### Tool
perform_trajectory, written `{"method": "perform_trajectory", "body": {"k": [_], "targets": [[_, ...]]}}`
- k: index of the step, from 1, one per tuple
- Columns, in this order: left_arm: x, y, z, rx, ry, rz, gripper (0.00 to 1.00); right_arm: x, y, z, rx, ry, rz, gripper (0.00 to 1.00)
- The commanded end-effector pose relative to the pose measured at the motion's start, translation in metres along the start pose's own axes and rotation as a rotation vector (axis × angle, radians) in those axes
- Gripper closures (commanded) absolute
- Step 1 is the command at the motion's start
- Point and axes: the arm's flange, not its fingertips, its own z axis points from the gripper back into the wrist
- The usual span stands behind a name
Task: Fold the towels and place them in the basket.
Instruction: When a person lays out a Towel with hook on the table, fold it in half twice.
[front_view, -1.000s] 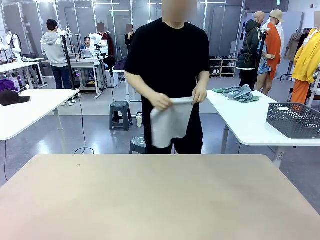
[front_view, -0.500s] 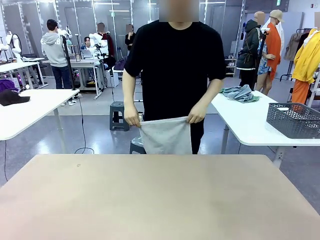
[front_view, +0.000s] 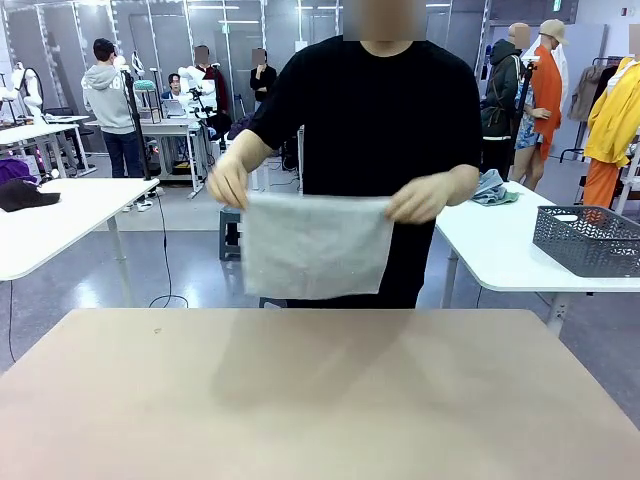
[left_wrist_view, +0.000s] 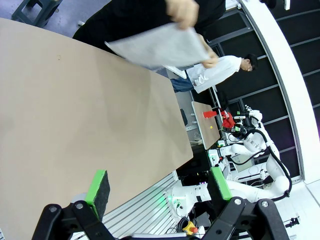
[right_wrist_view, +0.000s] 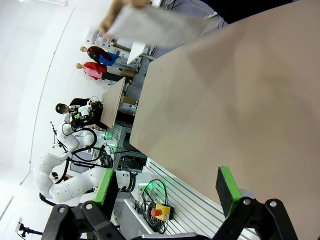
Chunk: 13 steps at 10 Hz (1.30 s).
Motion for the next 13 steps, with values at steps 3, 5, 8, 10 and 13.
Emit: {"method": "perform_trajectory", "body": {"k": [3, 5, 8, 10, 13], "targets": [[0.0005, -0.0015, 0.0015, -0.015, -0.001, -0.021, 0.0, 0.0016, 0.0004, 0.0012, 0.014, -0.005, 0.023, 0.0], [0.0005, -0.0015, 0.0015, -0.015, -0.001, -0.021, 0.0, 0.0016, 0.0004, 0.0012, 0.014, -0.005, 0.023, 0.0], [0.0005, -0.0015, 0.0015, -0.015, -0.001, -0.021, 0.0, 0.0016, 0.0004, 0.0012, 0.014, -0.005, 0.023, 0.0], [0.0005, -0.0015, 0.0015, -0.015, -0.001, -0.021, 0.0, 0.0016, 0.0004, 0.0012, 0.014, -0.005, 0.023, 0.0], [0.0005, -0.0015, 0.0015, -0.015, -0.001, -0.021, 0.0, 0.0016, 0.0004, 0.0012, 0.014, -0.005, 0.023, 0.0]]}}
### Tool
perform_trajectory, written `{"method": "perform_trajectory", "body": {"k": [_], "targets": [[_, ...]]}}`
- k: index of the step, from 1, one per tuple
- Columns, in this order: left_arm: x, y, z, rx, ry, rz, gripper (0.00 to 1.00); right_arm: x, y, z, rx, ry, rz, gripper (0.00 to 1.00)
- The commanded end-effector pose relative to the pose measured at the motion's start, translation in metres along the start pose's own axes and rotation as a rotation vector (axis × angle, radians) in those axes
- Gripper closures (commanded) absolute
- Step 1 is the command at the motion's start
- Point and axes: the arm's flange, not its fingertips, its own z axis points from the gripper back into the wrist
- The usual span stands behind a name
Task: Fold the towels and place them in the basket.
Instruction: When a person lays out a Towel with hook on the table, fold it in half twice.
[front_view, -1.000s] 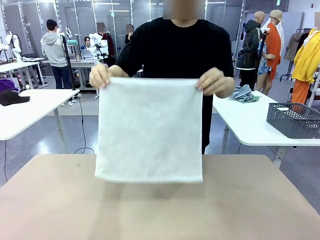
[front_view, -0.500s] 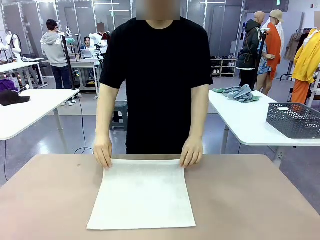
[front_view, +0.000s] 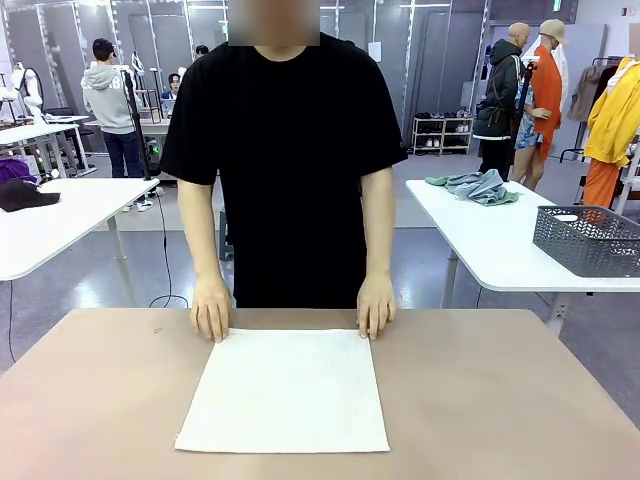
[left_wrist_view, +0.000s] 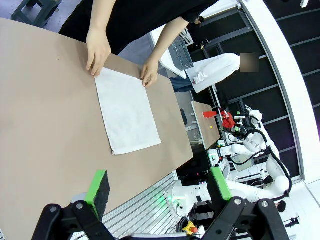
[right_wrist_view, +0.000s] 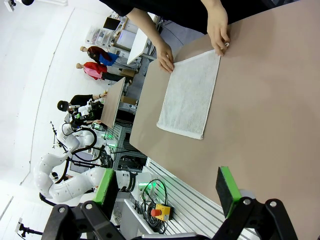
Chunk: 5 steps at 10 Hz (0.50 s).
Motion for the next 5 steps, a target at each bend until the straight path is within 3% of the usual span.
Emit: {"method": "perform_trajectory", "body": {"k": [1, 5], "targets": [[0.0005, -0.0015, 0.0015, -0.015, -0.001, -0.021, 0.0, 0.0016, 0.0004, 0.0012, 0.014, -0.005, 0.022, 0.0], [0.0005, -0.0015, 0.0015, -0.015, -0.001, -0.021, 0.0, 0.0016, 0.0004, 0.0012, 0.014, -0.005, 0.022, 0.0]]}}
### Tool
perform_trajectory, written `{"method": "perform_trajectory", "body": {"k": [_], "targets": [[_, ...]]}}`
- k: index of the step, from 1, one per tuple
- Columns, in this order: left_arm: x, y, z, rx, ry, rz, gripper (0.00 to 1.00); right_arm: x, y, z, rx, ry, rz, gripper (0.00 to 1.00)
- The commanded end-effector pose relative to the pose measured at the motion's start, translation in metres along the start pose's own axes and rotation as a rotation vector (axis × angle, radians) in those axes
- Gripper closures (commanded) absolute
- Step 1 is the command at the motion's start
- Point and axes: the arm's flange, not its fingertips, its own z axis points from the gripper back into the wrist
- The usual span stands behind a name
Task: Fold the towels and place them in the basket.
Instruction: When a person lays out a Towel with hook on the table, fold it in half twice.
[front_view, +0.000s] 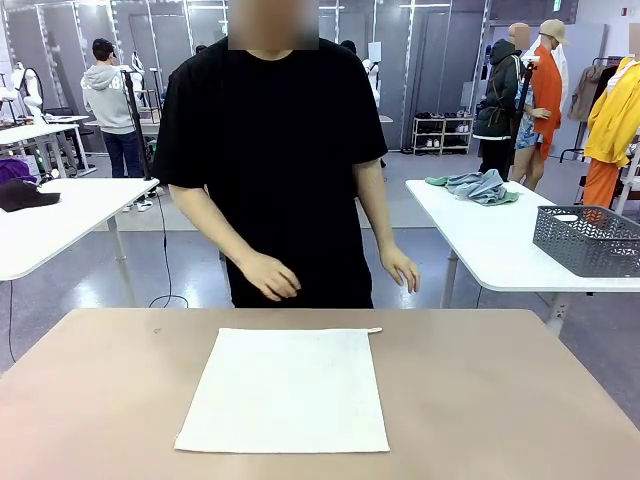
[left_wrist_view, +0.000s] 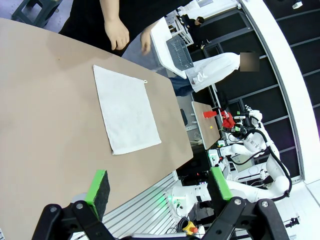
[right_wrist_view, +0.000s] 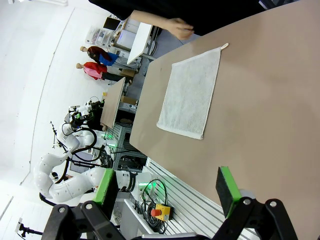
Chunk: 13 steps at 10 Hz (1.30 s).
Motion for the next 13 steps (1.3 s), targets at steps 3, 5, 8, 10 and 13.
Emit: {"method": "perform_trajectory", "body": {"k": [3, 5, 8, 10, 13], "targets": [[0.001, -0.001, 0.001, -0.015, -0.001, -0.021, 0.0, 0.002, 0.0, 0.001, 0.014, -0.005, 0.022, 0.0], [0.004, -0.014, -0.003, 0.067, 0.059, -0.099, 0.0, 0.002, 0.014, 0.002, -0.033, 0.011, 0.098, 0.0], [0.036, -0.083, -0.056, 0.325, 0.355, -0.419, 0.0, 0.011, 0.094, -0.036, -0.189, 0.24, 0.474, 0.0], [0.047, -0.114, -0.109, 0.438, 0.569, -0.617, 0.0, 0.01, 0.136, -0.088, -0.269, 0.379, 0.669, 0.0], [0.032, -0.139, -0.198, 0.435, 0.825, -0.898, 0.0, -0.013, 0.177, -0.18, -0.393, 0.582, 0.959, 0.0]]}}
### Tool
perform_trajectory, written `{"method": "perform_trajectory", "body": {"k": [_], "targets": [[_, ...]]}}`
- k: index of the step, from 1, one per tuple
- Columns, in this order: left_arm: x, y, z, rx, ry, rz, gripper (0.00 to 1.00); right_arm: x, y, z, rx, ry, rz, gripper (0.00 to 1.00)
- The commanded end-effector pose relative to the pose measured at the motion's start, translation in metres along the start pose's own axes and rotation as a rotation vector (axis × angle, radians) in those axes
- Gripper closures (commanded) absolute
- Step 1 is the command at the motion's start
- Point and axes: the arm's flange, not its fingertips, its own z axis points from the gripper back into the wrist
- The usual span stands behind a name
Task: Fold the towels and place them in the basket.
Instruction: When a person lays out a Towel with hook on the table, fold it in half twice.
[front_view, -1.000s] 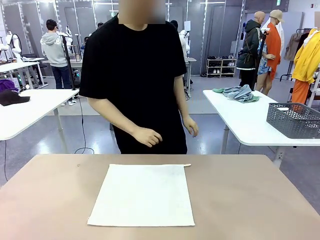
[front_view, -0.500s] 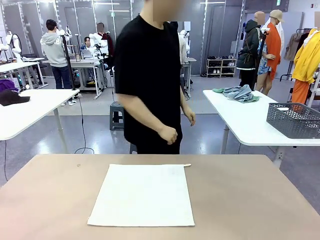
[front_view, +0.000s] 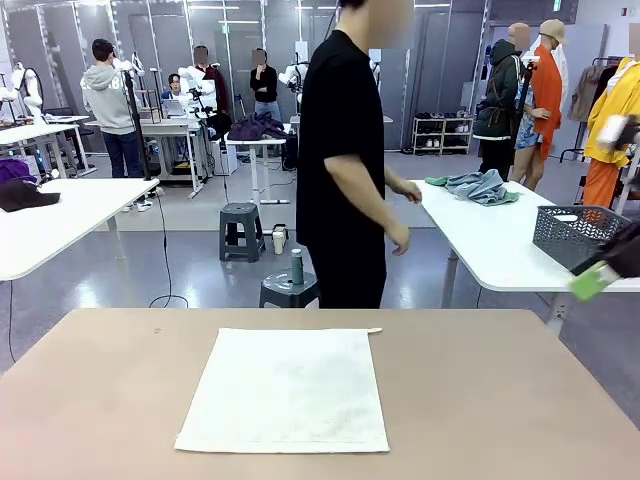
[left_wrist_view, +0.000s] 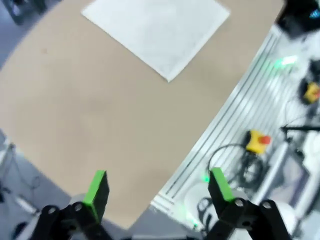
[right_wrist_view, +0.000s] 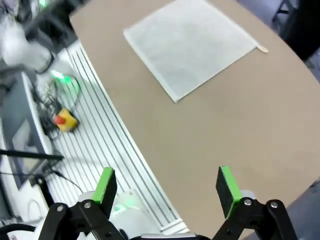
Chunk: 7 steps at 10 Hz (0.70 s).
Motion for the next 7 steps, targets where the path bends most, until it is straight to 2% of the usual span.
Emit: {"method": "perform_trajectory", "body": {"k": [1, 2, 3, 5, 7], "targets": [[0.016, -0.003, -0.036, 0.063, 0.079, -0.185, 0.0, 0.013, 0.013, -0.041, -0.074, 0.069, 0.166, 0.0], [0.031, -0.019, -0.063, 0.074, 0.115, -0.294, 0.0, 0.023, 0.026, -0.061, -0.129, 0.128, 0.257, 0.0], [0.04, -0.032, -0.084, 0.078, 0.121, -0.362, 0.0, 0.029, 0.036, -0.075, -0.141, 0.149, 0.312, 0.0], [0.046, -0.048, -0.118, 0.155, 0.145, -0.451, 0.0, 0.031, 0.045, -0.108, -0.176, 0.236, 0.386, 0.0], [0.042, -0.057, -0.137, 0.105, 0.121, -0.489, 0.0, 0.027, 0.048, -0.135, -0.163, 0.294, 0.469, 0.0]]}}
